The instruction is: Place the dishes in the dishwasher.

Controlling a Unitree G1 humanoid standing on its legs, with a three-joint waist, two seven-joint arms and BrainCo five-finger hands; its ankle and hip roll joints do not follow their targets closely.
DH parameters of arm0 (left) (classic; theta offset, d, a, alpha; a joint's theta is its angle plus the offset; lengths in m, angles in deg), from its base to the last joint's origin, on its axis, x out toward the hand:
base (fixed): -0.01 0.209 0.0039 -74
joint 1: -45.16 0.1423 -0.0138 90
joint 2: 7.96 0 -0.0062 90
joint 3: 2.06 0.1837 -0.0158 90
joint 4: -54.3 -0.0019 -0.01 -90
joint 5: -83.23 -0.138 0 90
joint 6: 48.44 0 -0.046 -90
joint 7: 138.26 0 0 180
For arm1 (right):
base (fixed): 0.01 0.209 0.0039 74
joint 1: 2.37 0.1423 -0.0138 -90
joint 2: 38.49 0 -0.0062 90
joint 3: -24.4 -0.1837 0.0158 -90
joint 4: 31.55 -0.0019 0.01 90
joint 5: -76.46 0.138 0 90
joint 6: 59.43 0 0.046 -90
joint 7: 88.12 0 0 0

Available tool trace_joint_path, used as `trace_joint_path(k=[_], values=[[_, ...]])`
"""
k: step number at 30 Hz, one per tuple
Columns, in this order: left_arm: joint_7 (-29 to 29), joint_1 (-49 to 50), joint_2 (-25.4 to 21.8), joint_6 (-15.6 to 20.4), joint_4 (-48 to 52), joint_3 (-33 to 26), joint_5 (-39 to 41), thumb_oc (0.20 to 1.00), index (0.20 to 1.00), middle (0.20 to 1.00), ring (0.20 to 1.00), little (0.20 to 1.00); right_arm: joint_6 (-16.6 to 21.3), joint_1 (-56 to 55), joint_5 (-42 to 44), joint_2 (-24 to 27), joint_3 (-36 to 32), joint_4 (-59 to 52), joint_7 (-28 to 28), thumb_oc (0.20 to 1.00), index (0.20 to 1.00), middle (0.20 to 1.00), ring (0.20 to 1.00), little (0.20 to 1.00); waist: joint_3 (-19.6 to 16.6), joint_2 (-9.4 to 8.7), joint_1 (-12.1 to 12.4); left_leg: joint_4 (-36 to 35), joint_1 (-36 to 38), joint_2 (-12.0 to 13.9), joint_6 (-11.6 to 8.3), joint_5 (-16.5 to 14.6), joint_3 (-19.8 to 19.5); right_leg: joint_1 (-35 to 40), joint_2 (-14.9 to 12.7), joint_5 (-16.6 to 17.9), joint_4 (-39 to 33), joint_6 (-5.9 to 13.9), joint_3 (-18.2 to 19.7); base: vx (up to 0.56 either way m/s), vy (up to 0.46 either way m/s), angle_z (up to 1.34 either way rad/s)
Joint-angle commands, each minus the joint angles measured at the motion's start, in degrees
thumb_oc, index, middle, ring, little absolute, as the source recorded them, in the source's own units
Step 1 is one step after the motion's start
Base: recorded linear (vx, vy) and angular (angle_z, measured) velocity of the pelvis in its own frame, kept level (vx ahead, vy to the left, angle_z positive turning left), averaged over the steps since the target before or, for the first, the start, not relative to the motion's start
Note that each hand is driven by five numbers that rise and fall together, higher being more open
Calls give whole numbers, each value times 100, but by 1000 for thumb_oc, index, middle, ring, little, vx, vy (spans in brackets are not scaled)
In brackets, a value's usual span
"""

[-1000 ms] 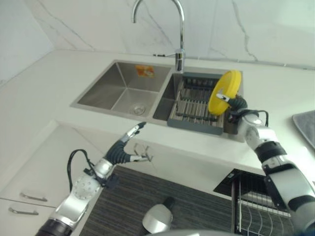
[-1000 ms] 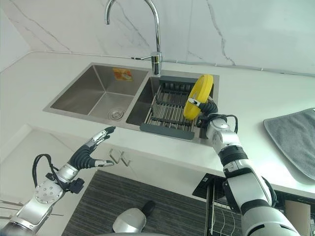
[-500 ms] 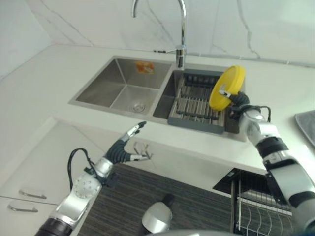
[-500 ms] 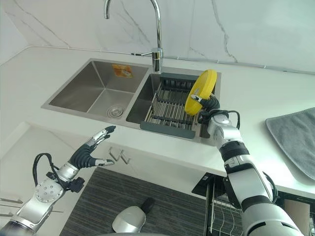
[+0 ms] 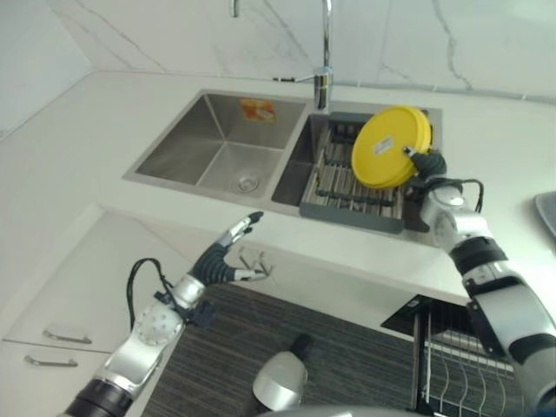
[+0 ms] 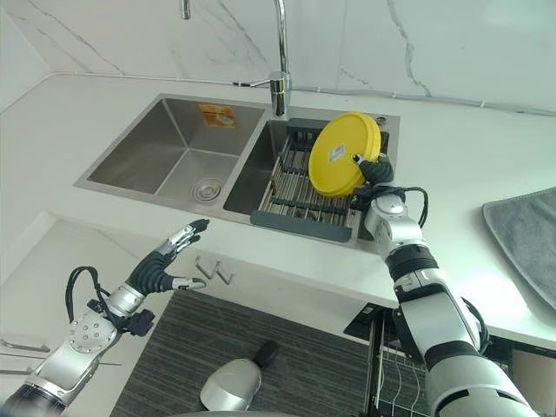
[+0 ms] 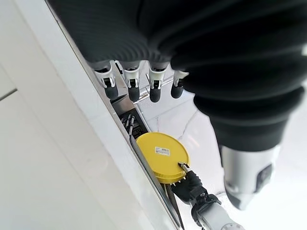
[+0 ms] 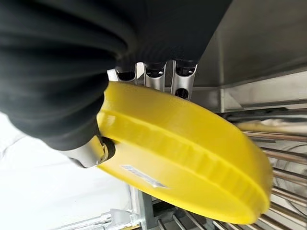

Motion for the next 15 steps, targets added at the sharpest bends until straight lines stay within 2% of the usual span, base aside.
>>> trace_joint_path(k=[1,9,15], values=[[-20,-278,-84,260,-76,177,350,1000,1000,1000,1000,1000,813,504,-150,371,199,-288,-75,200,200,200,200,200,-184,-19,137,101,204,-242,690,-453,465,-544,-165,-400,1249,-153,594,0,0,0],[-119,-364,-7,225,-11,300,304,1000,1000,1000,1000,1000,1408,222,934,162,-97,-828,-36,200,200,200,200,200,-183,-18,13,83,257,-176,687,-507,668,-551,-187,-370,1199,-115,609,-29,-22,-2],[-241,-331,81,183,42,341,142,1000,1000,1000,1000,1000,1944,-20,798,-48,-329,-1421,-493,200,200,200,200,200,-268,-36,-108,72,363,-97,676,-573,866,-493,-170,-357,1126,-109,629,-32,-57,-7]])
